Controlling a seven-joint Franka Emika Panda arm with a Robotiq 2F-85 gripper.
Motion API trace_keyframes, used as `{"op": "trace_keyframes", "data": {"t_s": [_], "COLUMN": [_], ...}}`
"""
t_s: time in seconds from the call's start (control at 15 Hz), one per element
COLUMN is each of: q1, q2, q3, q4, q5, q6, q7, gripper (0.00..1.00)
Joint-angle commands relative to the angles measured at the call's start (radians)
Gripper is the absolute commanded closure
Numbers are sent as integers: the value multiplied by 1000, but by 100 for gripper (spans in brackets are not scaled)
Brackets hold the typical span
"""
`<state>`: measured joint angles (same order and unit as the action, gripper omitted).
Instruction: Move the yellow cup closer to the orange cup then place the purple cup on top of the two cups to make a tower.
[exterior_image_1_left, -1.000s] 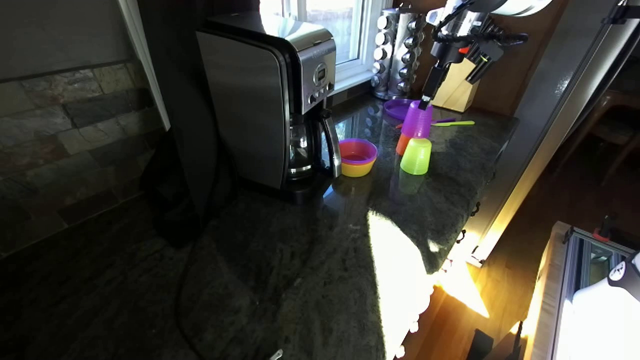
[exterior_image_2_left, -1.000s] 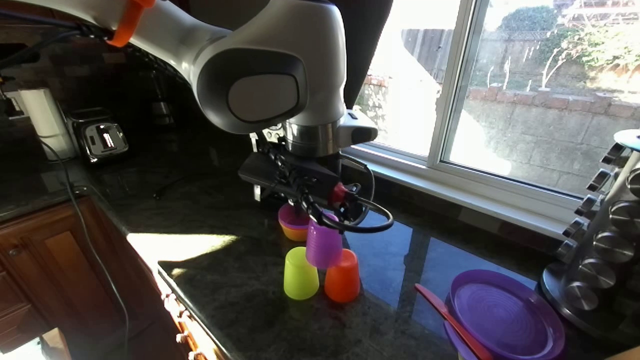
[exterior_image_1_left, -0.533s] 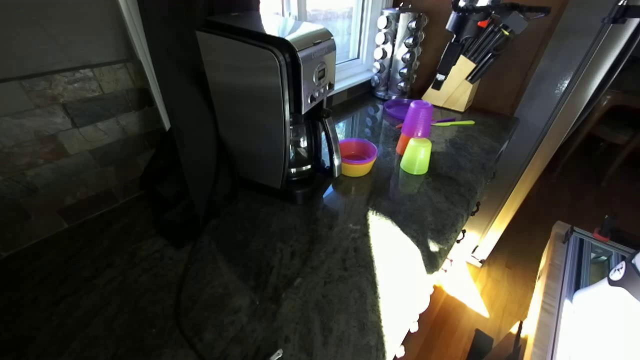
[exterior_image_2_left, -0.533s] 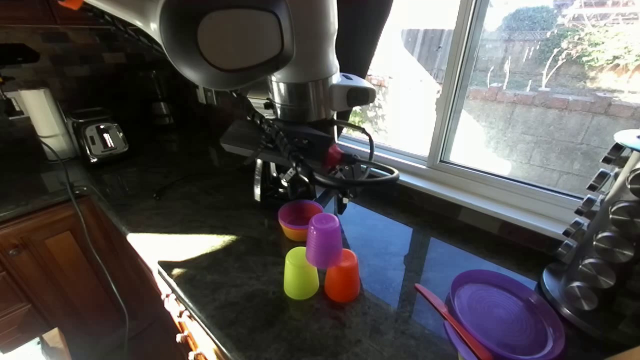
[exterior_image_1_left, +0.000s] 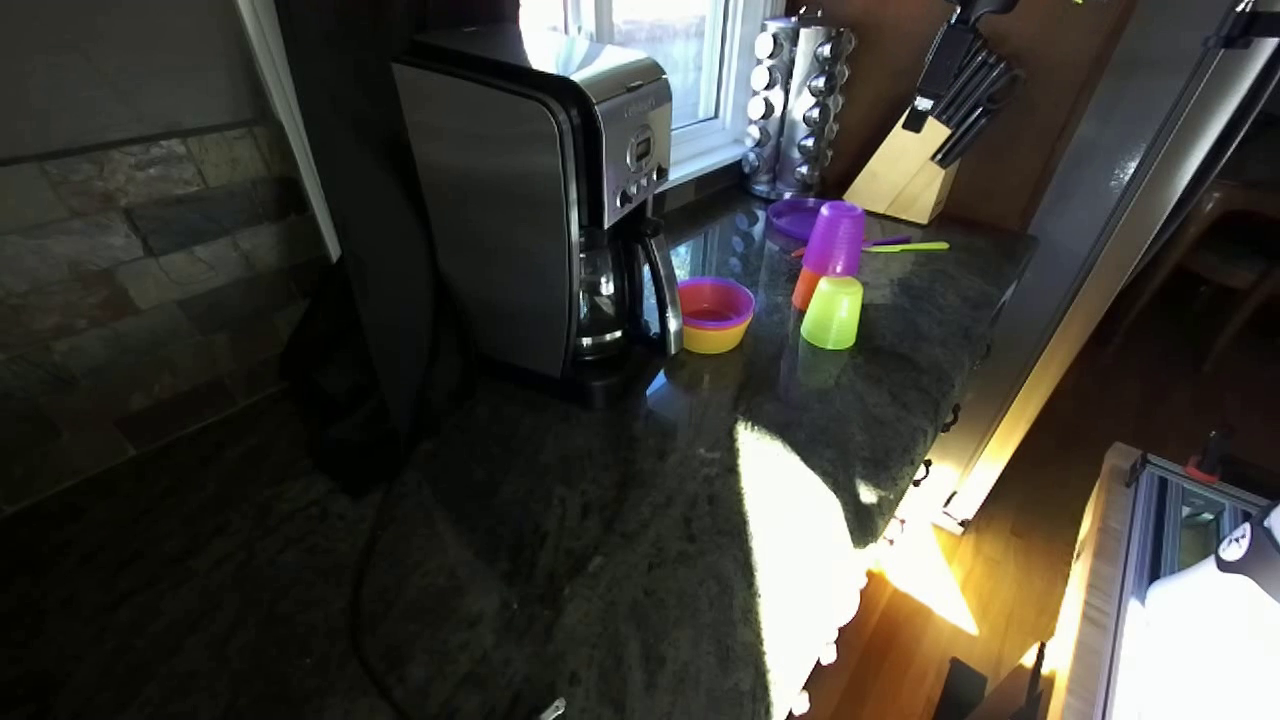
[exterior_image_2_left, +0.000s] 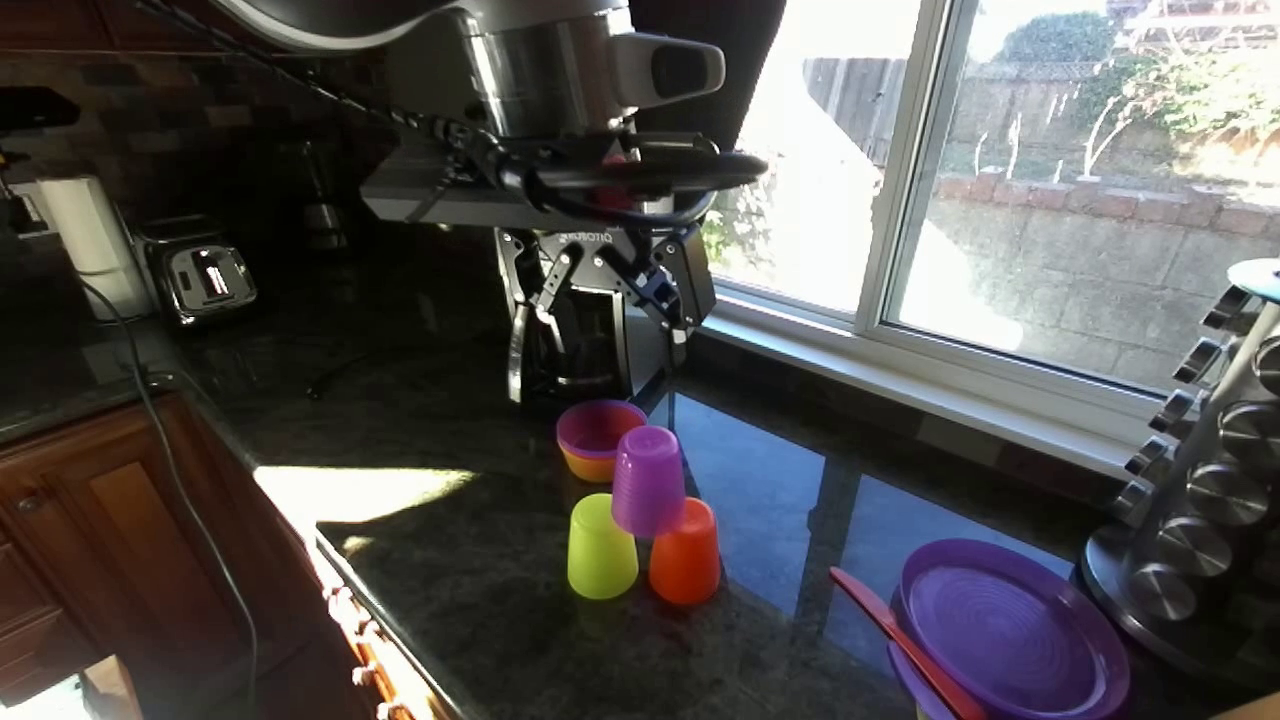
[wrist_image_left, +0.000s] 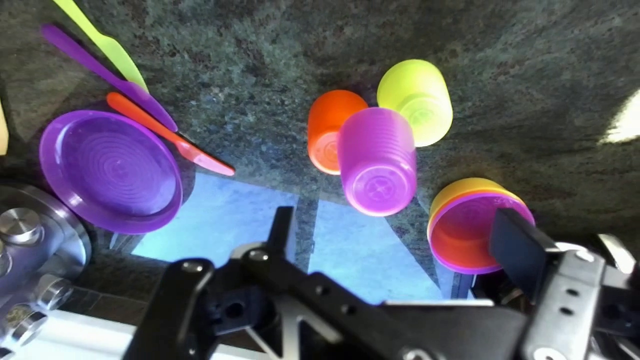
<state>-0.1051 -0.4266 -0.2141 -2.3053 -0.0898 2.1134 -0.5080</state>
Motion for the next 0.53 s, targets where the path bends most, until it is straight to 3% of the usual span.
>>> {"op": "trace_keyframes", "data": {"t_s": [0.0,0.47], "q1": [0,12], "q2": [-59,-47], "q3": [14,4], "q4": [-30,-14], "q5": [-29,-13], "q6": [-22,-3], "q7": [38,37], "gripper": [0,0]}}
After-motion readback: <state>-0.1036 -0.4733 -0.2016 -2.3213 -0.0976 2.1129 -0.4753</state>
